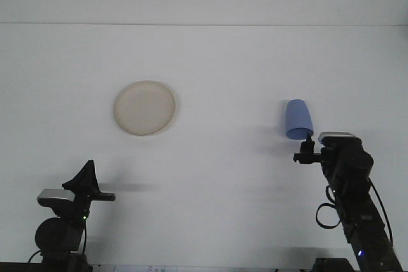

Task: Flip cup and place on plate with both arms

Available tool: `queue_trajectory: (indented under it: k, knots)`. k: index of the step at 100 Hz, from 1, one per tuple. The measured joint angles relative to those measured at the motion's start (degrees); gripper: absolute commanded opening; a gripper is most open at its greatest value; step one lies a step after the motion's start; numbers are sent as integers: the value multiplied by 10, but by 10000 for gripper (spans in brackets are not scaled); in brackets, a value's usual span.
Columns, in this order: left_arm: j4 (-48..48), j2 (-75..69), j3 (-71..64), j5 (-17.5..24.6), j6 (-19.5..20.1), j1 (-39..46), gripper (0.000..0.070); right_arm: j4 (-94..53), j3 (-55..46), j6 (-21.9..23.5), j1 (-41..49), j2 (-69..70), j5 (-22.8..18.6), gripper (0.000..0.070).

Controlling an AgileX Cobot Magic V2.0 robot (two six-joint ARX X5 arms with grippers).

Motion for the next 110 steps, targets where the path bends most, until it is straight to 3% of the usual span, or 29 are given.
queue_trajectory:
  k: [21, 55, 70, 75, 80, 88, 93, 110]
  knots:
    - [0, 0, 0, 0, 0, 0, 12, 84, -51, 0, 0, 54, 17, 495]
    - [0, 0, 0, 0, 0, 0, 12, 277, -53, -6, -23, 238, 15, 495]
    - [0, 0, 0, 0, 0, 0, 12, 369, -53, -11, -42, 307, -16, 490]
    - [0, 0, 0, 0, 0, 0, 12, 393, -53, -14, -51, 327, -35, 445]
    - [0, 0, 0, 0, 0, 0, 12, 410, -52, -16, -60, 346, -55, 356]
    - [0, 0, 0, 0, 0, 0, 12, 423, -48, -19, -73, 372, -95, 123]
    - [0, 0, 0, 0, 0, 0, 12, 423, -44, -21, -79, 379, -115, 12]
    - [0, 0, 0, 0, 0, 0, 12, 431, -32, -23, -80, 371, -170, 0]
